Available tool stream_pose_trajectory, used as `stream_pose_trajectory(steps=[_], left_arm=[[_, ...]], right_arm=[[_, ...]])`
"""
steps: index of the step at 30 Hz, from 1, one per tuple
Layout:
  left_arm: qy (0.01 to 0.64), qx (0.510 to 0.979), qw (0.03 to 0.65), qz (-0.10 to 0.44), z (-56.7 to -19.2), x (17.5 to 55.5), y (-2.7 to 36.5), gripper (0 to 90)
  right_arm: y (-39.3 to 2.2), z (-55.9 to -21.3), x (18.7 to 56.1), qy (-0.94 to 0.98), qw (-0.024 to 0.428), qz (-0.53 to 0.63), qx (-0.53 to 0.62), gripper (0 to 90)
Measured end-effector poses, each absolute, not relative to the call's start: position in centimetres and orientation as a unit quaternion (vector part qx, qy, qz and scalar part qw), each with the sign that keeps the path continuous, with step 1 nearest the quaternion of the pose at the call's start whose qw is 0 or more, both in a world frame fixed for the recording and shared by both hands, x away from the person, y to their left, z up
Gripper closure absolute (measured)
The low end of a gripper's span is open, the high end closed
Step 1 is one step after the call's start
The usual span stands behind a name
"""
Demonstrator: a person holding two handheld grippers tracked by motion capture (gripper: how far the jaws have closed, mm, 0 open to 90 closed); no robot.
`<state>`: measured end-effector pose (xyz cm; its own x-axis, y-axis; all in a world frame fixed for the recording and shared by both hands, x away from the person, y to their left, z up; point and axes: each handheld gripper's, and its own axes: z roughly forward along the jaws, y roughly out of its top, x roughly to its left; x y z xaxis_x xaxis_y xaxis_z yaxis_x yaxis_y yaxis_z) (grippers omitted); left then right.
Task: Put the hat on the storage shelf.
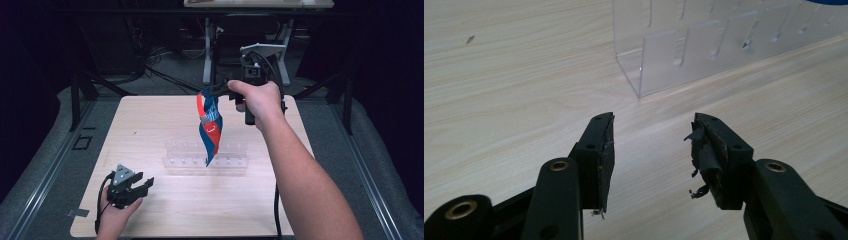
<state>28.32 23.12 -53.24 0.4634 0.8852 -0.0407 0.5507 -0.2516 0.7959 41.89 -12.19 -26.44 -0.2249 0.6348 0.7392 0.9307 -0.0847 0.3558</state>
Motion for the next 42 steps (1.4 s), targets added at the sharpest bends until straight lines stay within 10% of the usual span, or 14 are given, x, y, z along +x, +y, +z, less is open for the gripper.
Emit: stream_pose_trajectory(steps=[42], left_arm=[[0.348,0.807,0.435,0.197,-48.5,29.8,9.8,68.6]], right_arm=[[-11.5,-26.6,41.7,-0.661,0.166,-0.432,-0.591,89.8]])
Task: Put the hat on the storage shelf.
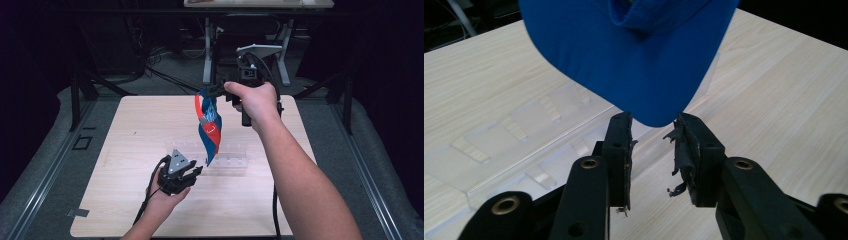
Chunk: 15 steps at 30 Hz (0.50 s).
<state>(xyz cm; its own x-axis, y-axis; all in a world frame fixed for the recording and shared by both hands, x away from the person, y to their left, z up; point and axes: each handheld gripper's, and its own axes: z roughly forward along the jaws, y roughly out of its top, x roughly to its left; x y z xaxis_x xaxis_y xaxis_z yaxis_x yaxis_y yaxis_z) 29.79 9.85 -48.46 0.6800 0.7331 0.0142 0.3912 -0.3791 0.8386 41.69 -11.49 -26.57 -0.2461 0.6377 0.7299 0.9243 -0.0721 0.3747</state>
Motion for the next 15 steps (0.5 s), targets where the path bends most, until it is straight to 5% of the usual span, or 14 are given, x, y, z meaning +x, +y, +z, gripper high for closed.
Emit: stream_pose_trajectory(steps=[15], left_arm=[[0.326,0.823,0.421,0.199,-48.5,30.1,7.5,76.3]], right_arm=[[-11.5,-26.6,41.7,-0.660,0.166,-0.434,-0.591,89.8]])
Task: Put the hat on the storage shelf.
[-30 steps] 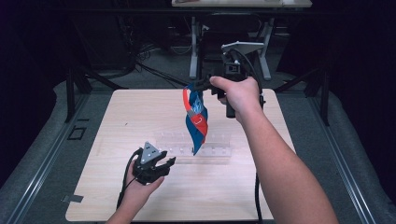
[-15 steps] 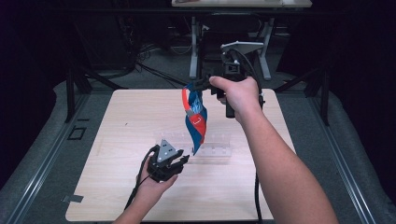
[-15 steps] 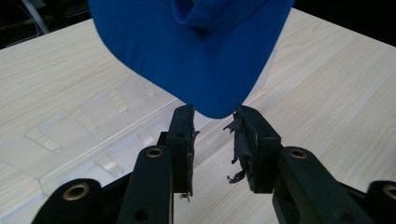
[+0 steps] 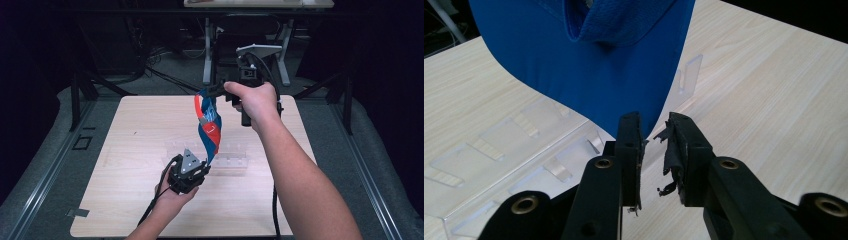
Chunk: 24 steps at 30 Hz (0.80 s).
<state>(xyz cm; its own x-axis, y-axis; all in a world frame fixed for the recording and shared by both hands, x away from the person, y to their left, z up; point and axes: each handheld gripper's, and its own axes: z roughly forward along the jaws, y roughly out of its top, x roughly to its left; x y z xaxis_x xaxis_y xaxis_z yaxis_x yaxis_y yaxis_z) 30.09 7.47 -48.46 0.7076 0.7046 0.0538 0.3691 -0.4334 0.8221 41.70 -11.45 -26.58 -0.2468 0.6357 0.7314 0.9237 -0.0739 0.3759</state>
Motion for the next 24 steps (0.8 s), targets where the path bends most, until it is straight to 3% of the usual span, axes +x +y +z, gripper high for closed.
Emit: stream_pose_trajectory(steps=[5,24], left_arm=[[0.327,0.826,0.411,0.206,-48.6,30.3,7.4,85.1],[0.323,0.830,0.395,0.225,-48.8,30.7,9.3,88.3]], right_arm=[[-11.5,-26.6,41.7,-0.661,0.166,-0.433,-0.590,89.8],[-11.2,-26.8,41.9,-0.662,0.164,-0.432,-0.591,89.8]])
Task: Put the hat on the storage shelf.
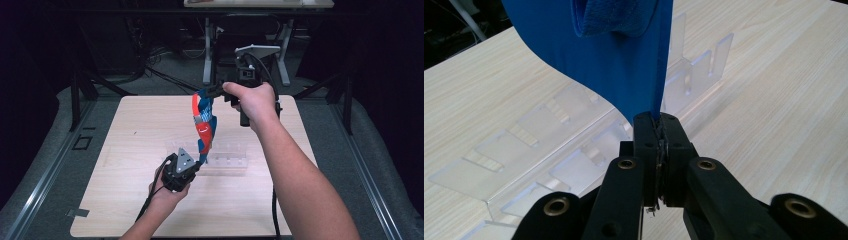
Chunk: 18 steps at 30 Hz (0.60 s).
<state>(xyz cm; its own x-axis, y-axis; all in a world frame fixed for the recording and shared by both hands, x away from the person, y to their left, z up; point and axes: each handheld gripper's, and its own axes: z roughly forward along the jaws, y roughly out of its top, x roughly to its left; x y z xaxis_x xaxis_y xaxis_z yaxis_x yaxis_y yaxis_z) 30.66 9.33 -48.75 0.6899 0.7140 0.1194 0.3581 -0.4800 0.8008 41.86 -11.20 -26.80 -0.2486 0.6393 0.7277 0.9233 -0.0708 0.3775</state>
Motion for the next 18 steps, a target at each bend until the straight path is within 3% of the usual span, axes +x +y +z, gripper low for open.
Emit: stream_pose_trajectory(steps=[18], left_arm=[[0.329,0.829,0.405,0.200,-49.4,31.2,10.2,88.4]], right_arm=[[-11.8,-28.0,42.3,-0.658,0.165,-0.426,-0.599,89.7]])
